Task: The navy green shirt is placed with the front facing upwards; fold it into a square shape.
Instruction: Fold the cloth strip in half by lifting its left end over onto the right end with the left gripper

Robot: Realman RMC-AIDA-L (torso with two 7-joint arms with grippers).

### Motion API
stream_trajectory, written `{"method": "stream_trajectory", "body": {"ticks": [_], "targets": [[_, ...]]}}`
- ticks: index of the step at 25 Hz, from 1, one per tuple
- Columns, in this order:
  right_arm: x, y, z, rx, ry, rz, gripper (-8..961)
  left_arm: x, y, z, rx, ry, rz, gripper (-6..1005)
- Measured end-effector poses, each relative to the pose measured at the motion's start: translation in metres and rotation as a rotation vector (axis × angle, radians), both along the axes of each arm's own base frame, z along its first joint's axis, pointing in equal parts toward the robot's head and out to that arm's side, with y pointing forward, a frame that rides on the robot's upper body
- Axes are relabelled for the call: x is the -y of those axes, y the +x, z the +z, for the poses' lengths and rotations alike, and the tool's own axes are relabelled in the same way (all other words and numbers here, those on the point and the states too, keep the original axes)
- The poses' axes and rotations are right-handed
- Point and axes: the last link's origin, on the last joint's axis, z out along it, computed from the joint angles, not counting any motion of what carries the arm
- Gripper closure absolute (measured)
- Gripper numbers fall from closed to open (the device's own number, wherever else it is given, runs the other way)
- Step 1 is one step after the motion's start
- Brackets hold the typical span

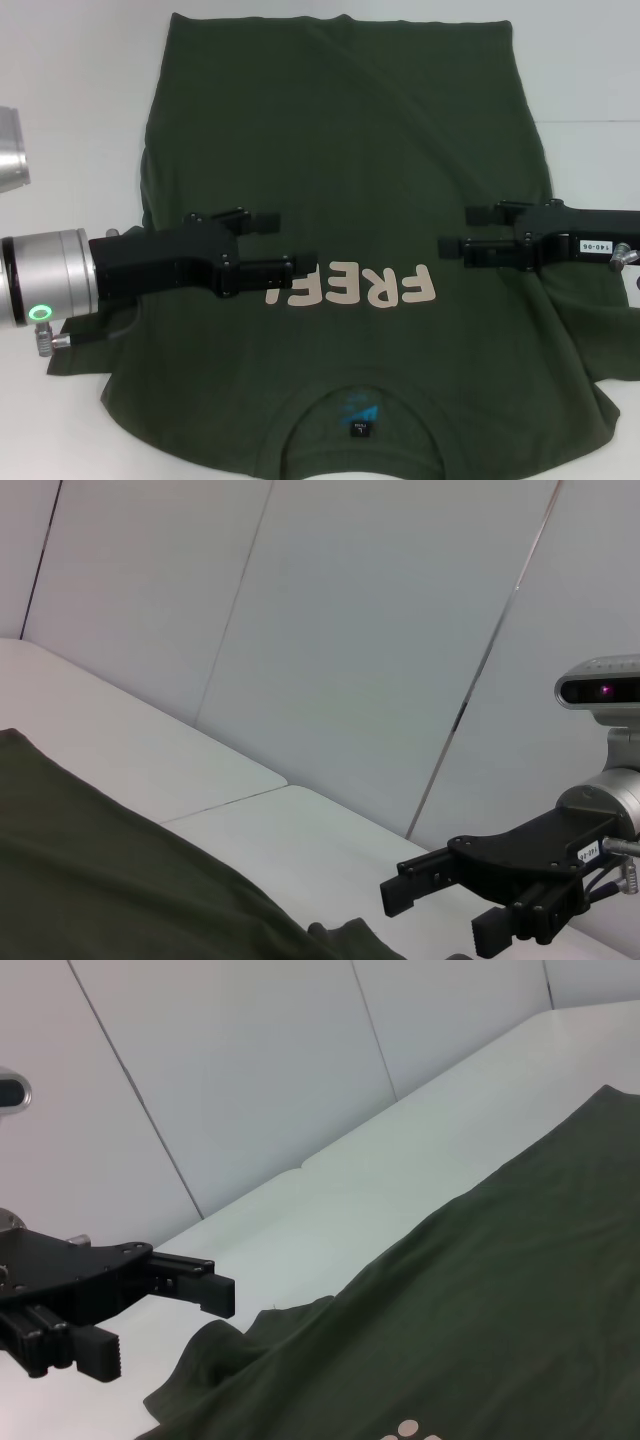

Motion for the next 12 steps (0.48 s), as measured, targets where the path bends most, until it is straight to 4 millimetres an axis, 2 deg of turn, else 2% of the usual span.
{"method": "stream_trajectory", "body": {"ticks": [12], "targets": [[-0.0009,0.0001,0.0007,-0.001,0.007,-0.003,59,-0.0022,-0.0003,0.0007,-0.001,0.007,0.014,111]]}}
